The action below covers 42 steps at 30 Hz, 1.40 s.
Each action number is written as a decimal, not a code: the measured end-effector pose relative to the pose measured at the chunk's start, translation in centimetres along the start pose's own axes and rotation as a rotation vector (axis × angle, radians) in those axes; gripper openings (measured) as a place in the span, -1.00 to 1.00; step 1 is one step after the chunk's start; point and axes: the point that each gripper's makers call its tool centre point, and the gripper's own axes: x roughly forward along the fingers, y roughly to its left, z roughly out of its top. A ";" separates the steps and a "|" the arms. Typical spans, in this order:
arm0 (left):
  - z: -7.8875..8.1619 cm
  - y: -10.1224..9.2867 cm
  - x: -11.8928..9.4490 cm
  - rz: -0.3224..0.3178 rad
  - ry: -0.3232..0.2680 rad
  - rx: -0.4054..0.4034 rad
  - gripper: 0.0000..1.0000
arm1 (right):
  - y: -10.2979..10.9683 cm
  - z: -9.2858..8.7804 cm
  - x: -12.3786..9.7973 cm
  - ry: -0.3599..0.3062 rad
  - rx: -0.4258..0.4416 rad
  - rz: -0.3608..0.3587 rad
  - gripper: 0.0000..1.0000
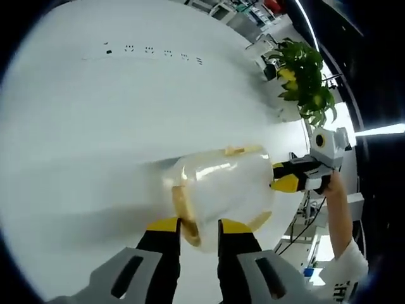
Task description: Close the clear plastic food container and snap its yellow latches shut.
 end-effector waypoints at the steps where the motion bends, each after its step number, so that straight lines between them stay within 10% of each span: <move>1: 0.0 -0.2 0.1 0.005 0.008 0.015 -0.70 | 0.1 0.0 0.0 0.002 -0.004 -0.007 -0.57; 5: 0.0 -0.1 -0.4 0.020 0.004 0.008 -0.75 | 0.7 -0.5 0.1 -0.005 -0.013 -0.025 -0.54; 14: 3.2 -5.8 -3.4 -0.107 -0.294 0.261 -0.74 | 2.3 3.2 -1.4 -0.134 -0.206 -0.081 -0.69; 22: 1.0 -7.1 1.3 -0.124 -0.241 0.380 -0.88 | 6.6 4.5 1.6 -0.159 -0.216 0.028 -0.88; 29: 2.5 -5.8 1.6 -0.195 -0.275 0.263 -1.00 | 5.8 4.4 5.1 -0.064 -0.275 -0.006 -0.94; 42: 1.3 -6.1 1.5 -0.250 -0.272 0.312 -1.00 | 5.0 7.1 6.0 -0.100 -0.236 0.022 -1.00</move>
